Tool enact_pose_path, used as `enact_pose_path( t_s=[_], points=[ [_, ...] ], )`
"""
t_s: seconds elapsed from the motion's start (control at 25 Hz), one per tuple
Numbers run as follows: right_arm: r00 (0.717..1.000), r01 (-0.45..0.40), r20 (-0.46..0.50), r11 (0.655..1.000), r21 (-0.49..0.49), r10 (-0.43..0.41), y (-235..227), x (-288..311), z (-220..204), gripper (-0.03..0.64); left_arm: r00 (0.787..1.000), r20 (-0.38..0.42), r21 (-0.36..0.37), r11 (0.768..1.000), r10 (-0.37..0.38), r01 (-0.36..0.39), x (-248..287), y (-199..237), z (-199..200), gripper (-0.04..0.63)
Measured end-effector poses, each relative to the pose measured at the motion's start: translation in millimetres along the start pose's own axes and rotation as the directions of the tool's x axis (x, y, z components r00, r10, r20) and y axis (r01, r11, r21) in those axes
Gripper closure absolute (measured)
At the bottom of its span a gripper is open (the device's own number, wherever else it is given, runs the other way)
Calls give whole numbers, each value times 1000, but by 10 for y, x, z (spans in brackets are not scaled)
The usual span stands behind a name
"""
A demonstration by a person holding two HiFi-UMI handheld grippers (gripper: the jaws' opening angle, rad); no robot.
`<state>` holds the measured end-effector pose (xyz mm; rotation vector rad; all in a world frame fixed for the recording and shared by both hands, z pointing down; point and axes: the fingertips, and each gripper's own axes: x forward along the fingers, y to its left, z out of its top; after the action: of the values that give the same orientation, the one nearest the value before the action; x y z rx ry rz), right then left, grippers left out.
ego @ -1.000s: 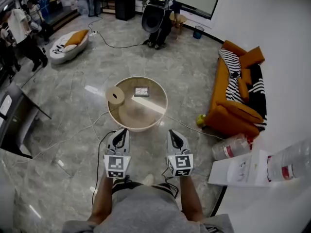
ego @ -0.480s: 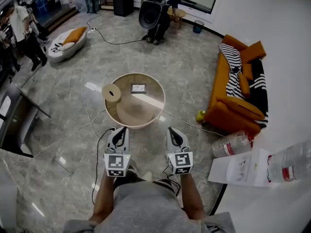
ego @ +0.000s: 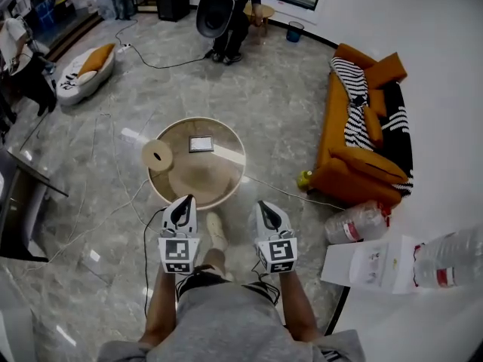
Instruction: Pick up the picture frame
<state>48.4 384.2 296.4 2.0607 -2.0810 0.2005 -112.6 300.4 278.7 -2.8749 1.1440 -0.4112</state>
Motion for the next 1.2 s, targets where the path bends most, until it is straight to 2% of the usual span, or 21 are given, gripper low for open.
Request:
enact_pose_path(
  t_s=[0.32,0.64,0.96,1.2],
  points=[
    [999,3,-46,1000,-10,-3,-499,1209,302,617,998,-8,-18,998,-55,55,1330,459,259,578],
    [998,-32,-46,999,-30,30,-823,2515,698,617,997,-31,-26,998,-64,63,2406,1076,423,578],
    [996,-62,-60,998,-13,61,-988,3292,774,617,998,-60,-19,1000,-24,23,2947,1557,392,578],
    [985,-130,-115,991,15,130,-957,3768,515,617,993,-114,-77,997,20,-29,3173,1744,92,578]
  ],
)
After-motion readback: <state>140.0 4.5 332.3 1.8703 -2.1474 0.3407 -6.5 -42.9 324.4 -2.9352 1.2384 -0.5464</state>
